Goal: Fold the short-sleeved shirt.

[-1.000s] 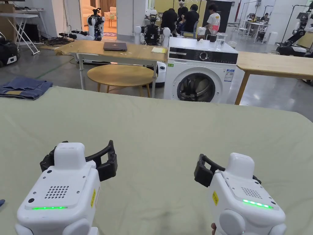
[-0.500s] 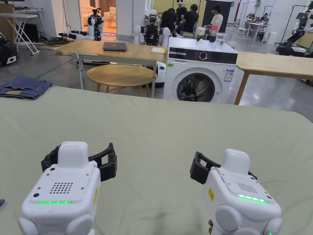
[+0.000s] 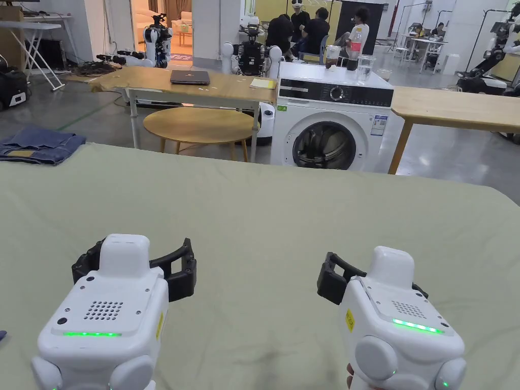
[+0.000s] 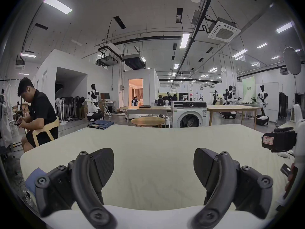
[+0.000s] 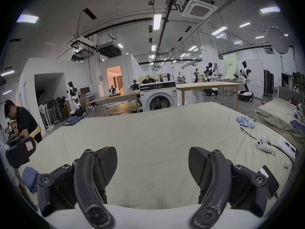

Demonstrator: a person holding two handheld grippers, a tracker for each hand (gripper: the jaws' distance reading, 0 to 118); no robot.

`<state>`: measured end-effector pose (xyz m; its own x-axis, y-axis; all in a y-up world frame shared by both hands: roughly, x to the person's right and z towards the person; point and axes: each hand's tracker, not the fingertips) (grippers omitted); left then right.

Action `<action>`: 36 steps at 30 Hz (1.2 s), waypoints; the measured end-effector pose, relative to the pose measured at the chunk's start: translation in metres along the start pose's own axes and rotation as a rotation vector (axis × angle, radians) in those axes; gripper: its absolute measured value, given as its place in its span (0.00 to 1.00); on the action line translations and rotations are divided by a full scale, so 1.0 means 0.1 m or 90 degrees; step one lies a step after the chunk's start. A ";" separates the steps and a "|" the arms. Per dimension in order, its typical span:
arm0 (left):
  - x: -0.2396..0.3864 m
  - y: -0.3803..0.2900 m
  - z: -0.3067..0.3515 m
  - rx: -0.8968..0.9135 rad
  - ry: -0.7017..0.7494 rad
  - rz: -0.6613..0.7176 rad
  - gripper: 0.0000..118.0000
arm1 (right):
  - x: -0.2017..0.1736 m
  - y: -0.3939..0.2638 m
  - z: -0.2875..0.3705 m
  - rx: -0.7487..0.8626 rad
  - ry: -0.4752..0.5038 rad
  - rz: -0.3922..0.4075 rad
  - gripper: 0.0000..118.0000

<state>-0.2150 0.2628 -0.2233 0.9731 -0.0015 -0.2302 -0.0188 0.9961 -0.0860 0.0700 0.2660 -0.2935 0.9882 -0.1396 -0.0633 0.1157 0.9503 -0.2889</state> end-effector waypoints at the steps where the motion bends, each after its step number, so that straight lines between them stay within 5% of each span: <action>1: 0.00 0.00 0.00 -0.001 -0.001 0.001 0.84 | 0.00 0.00 -0.01 0.000 -0.001 0.002 0.77; 24: -0.05 -0.01 -0.03 -0.015 -0.010 0.008 0.84 | -0.02 0.01 -0.11 -0.018 -0.060 0.046 0.77; 36: -0.07 -0.04 -0.06 -0.021 -0.005 0.009 0.84 | 0.05 -0.08 -0.14 -0.018 -0.009 0.056 0.80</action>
<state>-0.2226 0.2583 -0.2268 0.9747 0.0137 -0.2233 -0.0403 0.9926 -0.1150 0.0727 0.2539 -0.3053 0.9958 -0.0514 -0.0764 0.0254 0.9507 -0.3091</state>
